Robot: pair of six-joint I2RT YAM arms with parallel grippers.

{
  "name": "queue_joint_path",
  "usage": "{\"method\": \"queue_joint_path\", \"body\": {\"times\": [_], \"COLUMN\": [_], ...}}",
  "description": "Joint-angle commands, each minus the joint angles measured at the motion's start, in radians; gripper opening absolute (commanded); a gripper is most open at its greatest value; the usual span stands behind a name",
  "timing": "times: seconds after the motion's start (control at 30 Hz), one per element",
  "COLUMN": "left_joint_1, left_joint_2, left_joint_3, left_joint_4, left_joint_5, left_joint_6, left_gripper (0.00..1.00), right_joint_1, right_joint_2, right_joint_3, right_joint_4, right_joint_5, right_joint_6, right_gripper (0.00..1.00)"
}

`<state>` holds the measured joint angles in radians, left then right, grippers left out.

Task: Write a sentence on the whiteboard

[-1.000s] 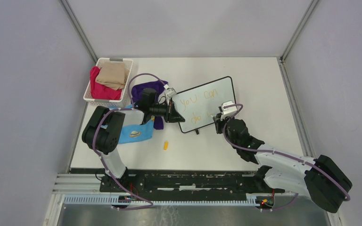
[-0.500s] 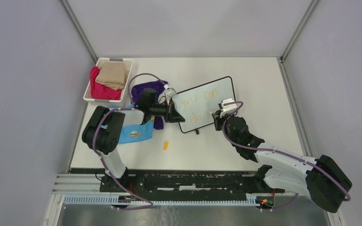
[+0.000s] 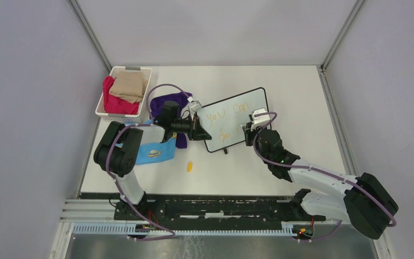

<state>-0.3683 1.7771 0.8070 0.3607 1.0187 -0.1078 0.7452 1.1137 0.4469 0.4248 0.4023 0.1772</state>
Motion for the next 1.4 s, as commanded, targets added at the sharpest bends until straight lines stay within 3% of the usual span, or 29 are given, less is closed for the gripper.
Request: {"method": "queue_joint_path", "body": {"times": [0.0,0.93,1.37], "left_joint_1": [-0.029,-0.032,-0.036], "left_joint_2": [0.051,0.048,0.048], "left_joint_3": [-0.008,-0.006,-0.008], "left_joint_4": [-0.132,-0.137,-0.137], "left_joint_5": [-0.117,-0.125,-0.124], "left_joint_6": [0.057,0.057,0.059], "left_gripper": [0.02,0.02,0.02], "right_joint_1": [-0.006,-0.007,-0.008], "right_joint_2": [0.013,-0.056,-0.055], "right_joint_3": [0.039,-0.092,-0.077], "right_joint_4": [0.06,0.025,0.014], "right_joint_5": [-0.004,-0.014,-0.013], "right_joint_6": [-0.006,0.043,0.039], "right_gripper": [0.0,0.0,0.0]}}
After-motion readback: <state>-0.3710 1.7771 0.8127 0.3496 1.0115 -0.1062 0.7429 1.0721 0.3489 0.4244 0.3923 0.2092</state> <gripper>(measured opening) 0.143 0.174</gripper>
